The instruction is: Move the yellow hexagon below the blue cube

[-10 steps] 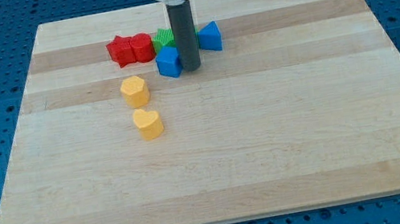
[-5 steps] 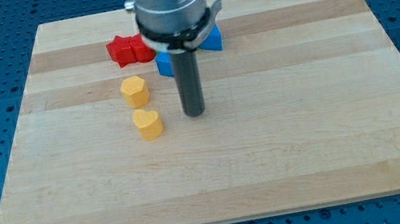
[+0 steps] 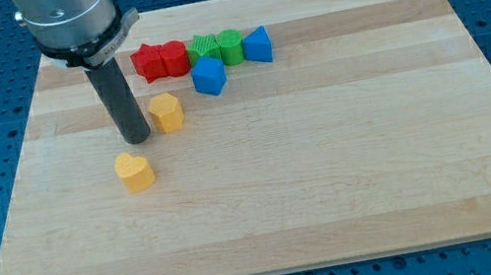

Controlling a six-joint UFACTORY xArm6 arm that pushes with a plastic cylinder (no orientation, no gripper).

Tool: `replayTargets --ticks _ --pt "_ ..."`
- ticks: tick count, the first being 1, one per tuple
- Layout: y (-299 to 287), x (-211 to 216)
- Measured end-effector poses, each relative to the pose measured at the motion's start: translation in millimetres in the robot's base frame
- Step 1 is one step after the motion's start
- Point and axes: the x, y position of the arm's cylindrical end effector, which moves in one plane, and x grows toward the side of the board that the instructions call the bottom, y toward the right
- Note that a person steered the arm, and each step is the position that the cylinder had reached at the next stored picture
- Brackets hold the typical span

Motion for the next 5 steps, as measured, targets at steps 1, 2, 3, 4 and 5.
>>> replayTargets --ticks 1,2,3,4,5 --pt "-2 -8" --pt "7 -10" --pt "35 -10" --pt "58 -10" --pt "49 -8"
